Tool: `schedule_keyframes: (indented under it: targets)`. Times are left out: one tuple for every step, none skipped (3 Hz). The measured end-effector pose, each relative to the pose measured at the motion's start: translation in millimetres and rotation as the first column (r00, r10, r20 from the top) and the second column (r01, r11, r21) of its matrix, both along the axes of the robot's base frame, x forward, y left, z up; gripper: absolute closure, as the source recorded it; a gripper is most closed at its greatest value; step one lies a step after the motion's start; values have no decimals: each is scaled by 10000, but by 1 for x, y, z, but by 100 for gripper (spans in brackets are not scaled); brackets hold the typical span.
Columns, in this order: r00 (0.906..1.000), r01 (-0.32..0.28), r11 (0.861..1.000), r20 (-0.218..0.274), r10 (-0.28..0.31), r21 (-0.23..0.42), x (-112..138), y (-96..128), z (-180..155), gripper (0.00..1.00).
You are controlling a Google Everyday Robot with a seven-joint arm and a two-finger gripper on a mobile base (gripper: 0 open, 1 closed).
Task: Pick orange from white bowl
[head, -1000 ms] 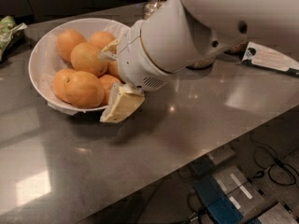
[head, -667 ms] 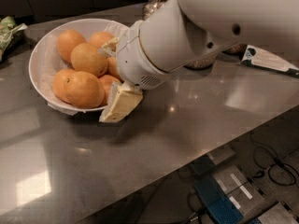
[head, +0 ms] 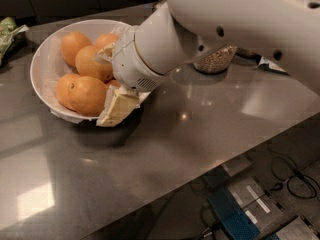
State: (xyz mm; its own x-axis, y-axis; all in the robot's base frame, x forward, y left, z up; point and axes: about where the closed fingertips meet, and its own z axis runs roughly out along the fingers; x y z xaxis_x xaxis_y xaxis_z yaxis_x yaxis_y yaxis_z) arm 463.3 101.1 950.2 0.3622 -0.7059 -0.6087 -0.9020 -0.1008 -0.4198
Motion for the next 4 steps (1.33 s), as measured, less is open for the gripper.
schedule_keyframes:
  targets:
    - [10000,-2,10000,-2,2,5,0,0,0,20]
    - [9998,-160,9993,-130,164,333,0,10,-6,19]
    - [9989,-433,9971,-174,445,627,4,26,-11,20]
    - [9978,-579,9958,-295,601,711,11,37,-20,24]
